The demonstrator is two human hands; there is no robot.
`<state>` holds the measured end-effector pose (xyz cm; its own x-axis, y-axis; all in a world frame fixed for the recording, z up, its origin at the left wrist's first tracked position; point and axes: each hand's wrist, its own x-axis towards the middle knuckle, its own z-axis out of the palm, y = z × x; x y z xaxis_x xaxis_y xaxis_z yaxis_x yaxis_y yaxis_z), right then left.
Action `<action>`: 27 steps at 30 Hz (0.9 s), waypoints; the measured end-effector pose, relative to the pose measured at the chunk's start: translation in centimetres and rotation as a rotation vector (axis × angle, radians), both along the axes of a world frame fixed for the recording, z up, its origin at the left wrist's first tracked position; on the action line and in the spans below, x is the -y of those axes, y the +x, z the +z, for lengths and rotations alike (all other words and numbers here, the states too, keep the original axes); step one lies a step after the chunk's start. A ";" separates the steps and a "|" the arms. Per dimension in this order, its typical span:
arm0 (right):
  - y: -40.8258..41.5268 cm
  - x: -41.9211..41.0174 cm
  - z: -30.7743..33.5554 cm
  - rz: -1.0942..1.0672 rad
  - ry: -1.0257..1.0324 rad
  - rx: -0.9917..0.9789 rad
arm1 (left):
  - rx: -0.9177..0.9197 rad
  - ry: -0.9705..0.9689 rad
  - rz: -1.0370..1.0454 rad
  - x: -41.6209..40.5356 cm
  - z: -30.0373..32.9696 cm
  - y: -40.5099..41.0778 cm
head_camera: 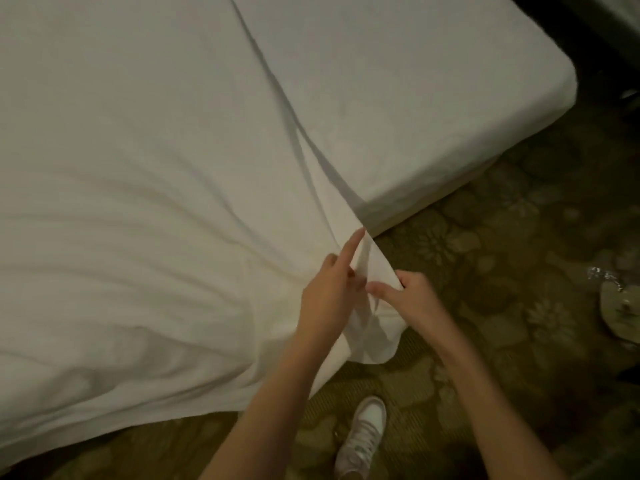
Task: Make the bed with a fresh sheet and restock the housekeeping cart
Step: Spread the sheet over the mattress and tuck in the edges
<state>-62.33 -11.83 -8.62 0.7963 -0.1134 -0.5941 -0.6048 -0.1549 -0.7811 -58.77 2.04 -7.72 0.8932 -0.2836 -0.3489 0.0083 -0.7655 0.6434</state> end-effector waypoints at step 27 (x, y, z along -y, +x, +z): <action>-8.7 3.5 -2.8 -0.082 0.041 -0.006 | 0.045 -0.104 -0.014 4.5 0.4 -4.2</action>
<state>-71.07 -15.35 -11.39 0.7816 -0.1529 -0.6048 -0.6192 -0.0726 -0.7819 -62.97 -2.44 -7.31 0.9030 -0.3285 -0.2768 -0.0320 -0.6941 0.7191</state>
